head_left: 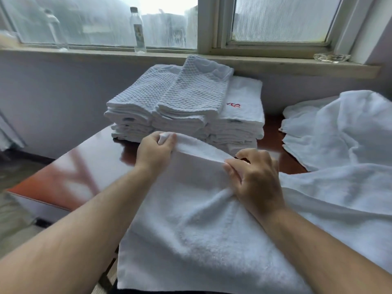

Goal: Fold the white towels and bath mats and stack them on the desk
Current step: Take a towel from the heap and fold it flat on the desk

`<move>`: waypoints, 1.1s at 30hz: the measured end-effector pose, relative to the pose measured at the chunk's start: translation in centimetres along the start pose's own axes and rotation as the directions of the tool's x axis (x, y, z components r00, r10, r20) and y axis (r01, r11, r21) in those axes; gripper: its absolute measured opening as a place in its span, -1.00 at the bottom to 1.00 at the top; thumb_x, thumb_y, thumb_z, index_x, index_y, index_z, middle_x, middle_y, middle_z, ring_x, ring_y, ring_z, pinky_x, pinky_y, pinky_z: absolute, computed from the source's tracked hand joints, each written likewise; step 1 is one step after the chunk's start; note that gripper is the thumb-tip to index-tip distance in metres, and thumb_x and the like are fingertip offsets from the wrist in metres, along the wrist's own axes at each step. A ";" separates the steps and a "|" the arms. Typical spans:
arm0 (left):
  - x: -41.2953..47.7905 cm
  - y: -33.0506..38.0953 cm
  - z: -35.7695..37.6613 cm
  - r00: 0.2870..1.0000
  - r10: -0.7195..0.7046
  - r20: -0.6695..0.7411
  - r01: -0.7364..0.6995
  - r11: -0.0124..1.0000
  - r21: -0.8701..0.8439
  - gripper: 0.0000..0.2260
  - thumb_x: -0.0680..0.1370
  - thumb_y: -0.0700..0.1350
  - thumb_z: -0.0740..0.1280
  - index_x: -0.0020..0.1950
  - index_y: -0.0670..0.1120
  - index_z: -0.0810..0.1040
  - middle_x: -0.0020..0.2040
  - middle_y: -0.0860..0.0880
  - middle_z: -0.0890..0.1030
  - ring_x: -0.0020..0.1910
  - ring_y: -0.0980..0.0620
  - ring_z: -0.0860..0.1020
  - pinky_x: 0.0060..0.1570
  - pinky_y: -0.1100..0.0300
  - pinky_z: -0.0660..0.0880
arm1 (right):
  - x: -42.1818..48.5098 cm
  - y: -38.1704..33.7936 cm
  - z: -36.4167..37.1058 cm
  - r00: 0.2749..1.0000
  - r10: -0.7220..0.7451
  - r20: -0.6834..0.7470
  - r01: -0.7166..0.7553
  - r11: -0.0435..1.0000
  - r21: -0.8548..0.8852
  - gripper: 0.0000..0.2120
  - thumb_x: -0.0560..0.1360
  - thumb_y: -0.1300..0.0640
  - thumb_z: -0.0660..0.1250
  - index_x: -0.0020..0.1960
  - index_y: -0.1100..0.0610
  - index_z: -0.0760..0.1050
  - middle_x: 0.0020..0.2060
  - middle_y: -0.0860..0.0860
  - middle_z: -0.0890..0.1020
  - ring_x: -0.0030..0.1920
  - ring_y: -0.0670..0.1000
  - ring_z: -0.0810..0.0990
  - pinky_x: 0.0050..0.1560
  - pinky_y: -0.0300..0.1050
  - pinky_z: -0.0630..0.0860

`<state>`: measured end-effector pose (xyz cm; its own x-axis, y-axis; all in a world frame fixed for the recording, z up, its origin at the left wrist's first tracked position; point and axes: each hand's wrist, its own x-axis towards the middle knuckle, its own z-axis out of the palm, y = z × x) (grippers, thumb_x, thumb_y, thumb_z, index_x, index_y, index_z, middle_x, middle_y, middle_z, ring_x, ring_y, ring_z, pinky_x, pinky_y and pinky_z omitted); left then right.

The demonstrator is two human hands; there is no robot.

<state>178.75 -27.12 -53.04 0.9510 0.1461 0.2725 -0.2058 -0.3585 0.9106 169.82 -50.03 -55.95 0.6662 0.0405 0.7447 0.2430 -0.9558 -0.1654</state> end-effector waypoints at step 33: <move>-7.8 -3.0 -2.3 0.964 0.194 0.181 -0.260 0.825 0.501 -0.81 0.55 0.01 0.32 0.15 0.10 0.46 0.18 0.18 0.29 -0.06 0.13 0.47 -0.09 0.21 0.33 | -0.9 -0.5 -3.2 0.836 -0.061 0.546 0.028 0.997 0.068 -0.42 0.55 -0.35 -0.10 -0.38 0.06 0.30 -0.44 -0.04 0.47 -0.33 0.00 0.45 -0.35 -0.04 0.27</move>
<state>171.46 -25.07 -57.21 0.9187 -0.0957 0.3832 -0.3019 -0.7957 0.5250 166.88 -50.52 -54.50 0.9269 0.2507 0.2793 0.3088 -0.9324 -0.1878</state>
